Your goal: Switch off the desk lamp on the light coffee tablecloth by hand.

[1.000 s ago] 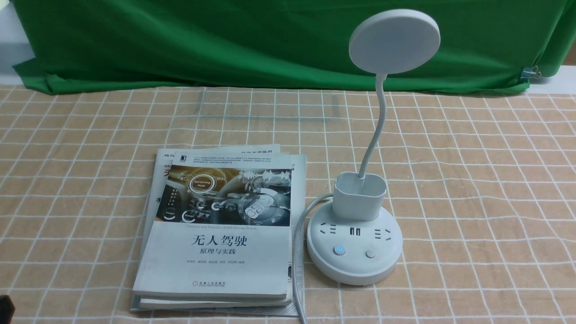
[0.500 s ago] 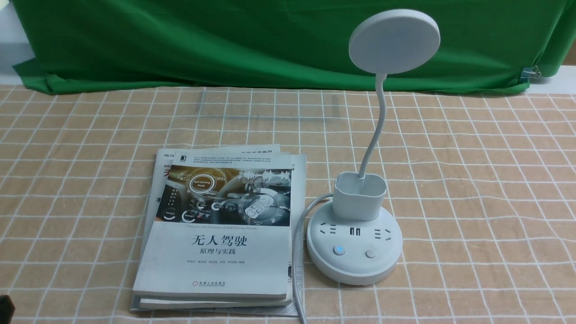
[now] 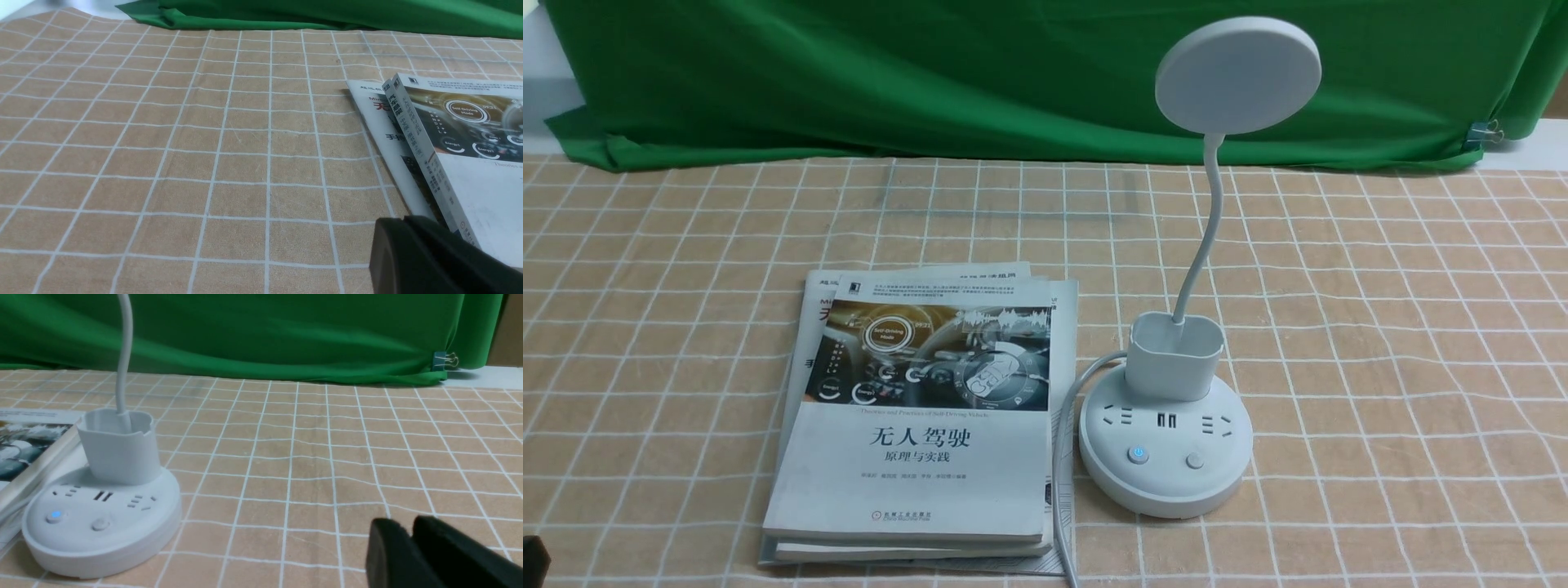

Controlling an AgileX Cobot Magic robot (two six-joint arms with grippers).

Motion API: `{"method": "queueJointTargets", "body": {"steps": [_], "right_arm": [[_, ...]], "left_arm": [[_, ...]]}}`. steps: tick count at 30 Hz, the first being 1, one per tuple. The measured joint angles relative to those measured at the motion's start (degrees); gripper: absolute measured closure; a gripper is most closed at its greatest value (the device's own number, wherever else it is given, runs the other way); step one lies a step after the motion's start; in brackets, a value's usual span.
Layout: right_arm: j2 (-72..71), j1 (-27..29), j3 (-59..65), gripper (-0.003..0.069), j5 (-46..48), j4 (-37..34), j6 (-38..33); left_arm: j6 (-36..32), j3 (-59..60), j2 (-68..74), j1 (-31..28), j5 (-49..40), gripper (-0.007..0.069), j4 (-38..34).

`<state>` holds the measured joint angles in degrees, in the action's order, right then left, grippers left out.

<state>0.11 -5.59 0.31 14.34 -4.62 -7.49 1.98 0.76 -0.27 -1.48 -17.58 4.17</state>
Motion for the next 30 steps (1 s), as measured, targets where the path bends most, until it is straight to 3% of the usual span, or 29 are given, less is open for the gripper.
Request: {"method": "queueJointTargets", "body": {"steps": [30], "right_arm": [[0.0, 0.0, 0.0, 0.048, 0.0, 0.06, 0.05]], "left_arm": [[-0.05, 0.0, 0.0, 0.0, 0.0, 0.062, 0.0]]}}
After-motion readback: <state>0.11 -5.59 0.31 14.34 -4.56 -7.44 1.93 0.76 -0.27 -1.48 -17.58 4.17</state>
